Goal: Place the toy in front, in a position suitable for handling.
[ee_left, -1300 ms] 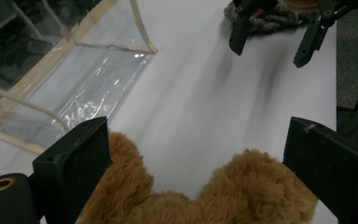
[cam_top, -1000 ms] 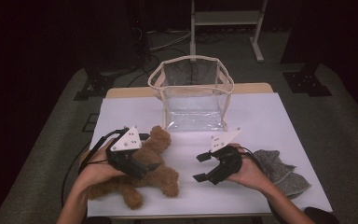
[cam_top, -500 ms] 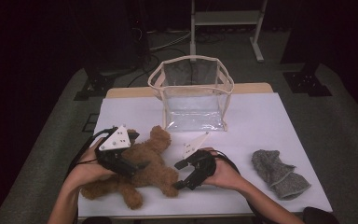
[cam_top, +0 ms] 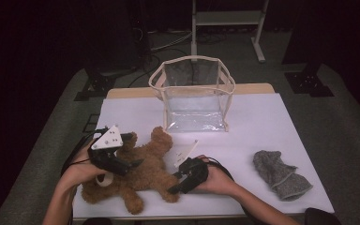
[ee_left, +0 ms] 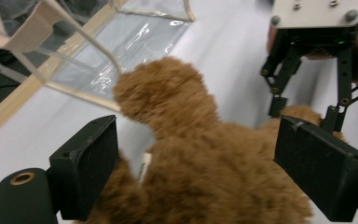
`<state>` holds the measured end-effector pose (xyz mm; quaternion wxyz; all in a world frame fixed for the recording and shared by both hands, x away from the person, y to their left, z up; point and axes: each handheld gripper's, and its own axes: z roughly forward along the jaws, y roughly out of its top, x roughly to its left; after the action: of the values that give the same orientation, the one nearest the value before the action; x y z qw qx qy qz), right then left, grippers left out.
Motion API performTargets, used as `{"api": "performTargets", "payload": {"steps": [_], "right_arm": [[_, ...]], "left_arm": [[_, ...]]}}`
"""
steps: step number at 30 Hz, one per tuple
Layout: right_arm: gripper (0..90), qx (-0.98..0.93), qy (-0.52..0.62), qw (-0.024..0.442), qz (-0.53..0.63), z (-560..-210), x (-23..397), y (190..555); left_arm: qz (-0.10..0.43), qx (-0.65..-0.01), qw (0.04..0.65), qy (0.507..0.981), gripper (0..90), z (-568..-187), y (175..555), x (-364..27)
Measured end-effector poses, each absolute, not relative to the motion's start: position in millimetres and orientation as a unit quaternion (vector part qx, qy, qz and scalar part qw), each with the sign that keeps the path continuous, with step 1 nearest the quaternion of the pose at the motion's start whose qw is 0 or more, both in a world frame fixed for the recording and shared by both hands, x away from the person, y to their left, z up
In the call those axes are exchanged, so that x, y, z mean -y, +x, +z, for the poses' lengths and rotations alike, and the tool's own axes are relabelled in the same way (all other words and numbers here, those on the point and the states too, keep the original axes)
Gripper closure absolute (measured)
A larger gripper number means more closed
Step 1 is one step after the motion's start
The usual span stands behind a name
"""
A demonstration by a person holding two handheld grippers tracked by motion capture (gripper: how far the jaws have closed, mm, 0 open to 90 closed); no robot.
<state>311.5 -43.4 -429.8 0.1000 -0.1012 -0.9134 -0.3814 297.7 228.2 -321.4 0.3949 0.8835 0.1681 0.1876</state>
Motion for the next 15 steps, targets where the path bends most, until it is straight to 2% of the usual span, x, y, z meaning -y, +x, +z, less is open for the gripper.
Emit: {"api": "performTargets", "payload": {"steps": [2, 8, 15], "right_arm": [[58.9, 0.915, -0.097, 0.099, -0.378, -428, 43, 310], [62.3, 0.92, -0.083, 0.103, -0.369, -426, 43, 305], [63.0, 0.919, -0.075, 0.112, -0.37, -427, 45, 300]], "left_arm": [[0.19, -0.173, 0.394, 0.883, 13.1, -322, 299, -231], [0.197, -0.182, 0.386, 0.883, 13.7, -324, 303, -240], [0.202, -0.178, 0.383, 0.884, 23.2, -329, 309, -245]]}}
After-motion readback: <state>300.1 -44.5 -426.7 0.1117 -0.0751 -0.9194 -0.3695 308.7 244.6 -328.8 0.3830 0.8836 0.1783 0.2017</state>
